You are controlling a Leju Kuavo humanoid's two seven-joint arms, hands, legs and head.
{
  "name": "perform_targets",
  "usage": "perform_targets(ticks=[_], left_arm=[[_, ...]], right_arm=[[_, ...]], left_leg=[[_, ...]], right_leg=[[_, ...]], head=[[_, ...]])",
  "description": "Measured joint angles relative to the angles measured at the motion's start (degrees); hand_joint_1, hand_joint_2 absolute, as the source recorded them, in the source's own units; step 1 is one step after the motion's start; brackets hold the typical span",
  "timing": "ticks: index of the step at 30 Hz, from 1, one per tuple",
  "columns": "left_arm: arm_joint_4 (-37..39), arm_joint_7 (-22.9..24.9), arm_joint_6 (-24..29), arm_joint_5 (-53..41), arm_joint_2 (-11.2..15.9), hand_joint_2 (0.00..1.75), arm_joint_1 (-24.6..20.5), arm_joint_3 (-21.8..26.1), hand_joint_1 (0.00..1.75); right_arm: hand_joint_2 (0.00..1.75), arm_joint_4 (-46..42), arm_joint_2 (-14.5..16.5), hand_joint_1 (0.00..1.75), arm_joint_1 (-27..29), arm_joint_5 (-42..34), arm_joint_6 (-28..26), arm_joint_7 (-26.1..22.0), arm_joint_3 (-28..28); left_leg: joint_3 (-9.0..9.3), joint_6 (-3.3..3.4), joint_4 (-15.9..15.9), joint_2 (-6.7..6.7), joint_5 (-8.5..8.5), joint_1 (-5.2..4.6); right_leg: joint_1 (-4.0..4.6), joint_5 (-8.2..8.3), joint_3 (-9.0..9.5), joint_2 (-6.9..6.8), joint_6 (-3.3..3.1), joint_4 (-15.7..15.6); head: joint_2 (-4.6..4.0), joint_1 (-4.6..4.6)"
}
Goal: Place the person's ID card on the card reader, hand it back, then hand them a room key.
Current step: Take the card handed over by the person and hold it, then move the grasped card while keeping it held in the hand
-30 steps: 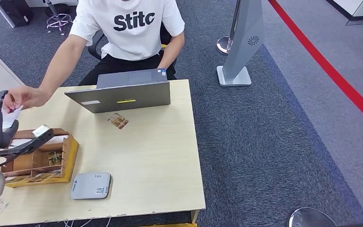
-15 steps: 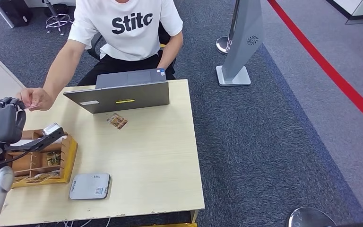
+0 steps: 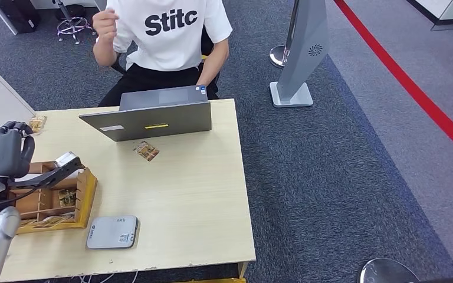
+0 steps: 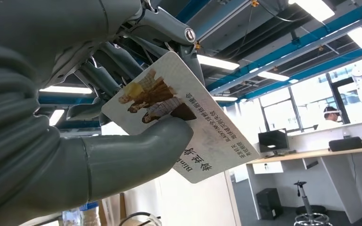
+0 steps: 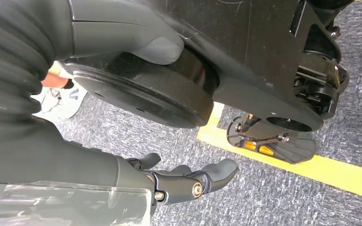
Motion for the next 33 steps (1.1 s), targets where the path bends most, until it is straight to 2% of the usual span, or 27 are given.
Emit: perform_targets(ticks=[4,7,14,17,20,24,33], left_arm=[[-0.99,0.53,1.16,0.69,-0.91,1.75,0.97,0.0,1.75],[-4.47,-0.32,3.94,1.5,-2.58,1.75,4.66,0.0,1.75],[-17.16,-2.43,13.57,3.19,-10.87,1.75,22.69,-2.26,1.75],[-20.68,-2.44,15.68,3.26,-13.33,1.75,29.36,-3.65,1.75],[-22.82,-2.3,16.99,3.71,-14.73,1.75,33.92,-4.56,1.75],[-23.79,-1.54,17.13,5.5,-15.72,1.75,36.96,-4.88,1.75],[-23.72,-0.81,16.68,6.08,-16.58,1.75,38.24,-4.88,1.75]], right_arm=[[1.75,-0.03,0.0,0.0,-0.02,-0.05,-0.2,0.18,0.0],[1.75,-0.07,0.01,0.0,0.01,-0.31,-0.52,0.18,-0.02],[1.75,-0.09,0.14,0.0,0.29,-2.1,-1.3,-0.22,-0.26],[1.75,-0.09,0.16,0.0,0.46,-2.56,-1.44,-0.51,-0.63],[1.75,-0.09,0.17,0.0,0.58,-3.04,-1.5,-0.63,-0.91],[1.75,-0.09,0.17,0.0,0.66,-3.04,-1.6,-0.78,-1.09],[1.75,-0.09,0.17,0.0,0.67,-3.01,-1.6,-0.78,-1.11]], left_leg=[[0.0,0.0,0.0,0.0,0.0,0.0],[0.0,0.04,0.0,0.03,-0.03,-0.05],[0.01,0.22,0.0,0.2,-0.29,-0.15],[0.0,0.25,0.0,0.19,-0.35,-0.15],[0.0,0.26,0.0,0.17,-0.36,-0.15],[0.01,0.25,0.0,0.16,-0.35,-0.13],[0.03,0.24,0.0,0.13,-0.32,-0.13]], right_leg=[[0.0,0.0,0.01,0.0,0.0,0.0],[-0.04,0.0,0.08,0.03,0.0,0.0],[-0.12,-0.12,0.09,0.25,0.17,-0.06],[-0.13,-0.15,0.09,0.23,0.2,-0.08],[-0.13,-0.15,0.1,0.19,0.21,-0.09],[-0.12,-0.15,0.11,0.13,0.2,-0.08],[-0.11,-0.14,0.17,0.1,0.19,-0.05]], head=[[0.0,-0.01],[0.0,-0.01],[0.02,0.01],[0.01,0.01],[0.01,0.0],[0.0,-0.01],[0.01,0.0]])
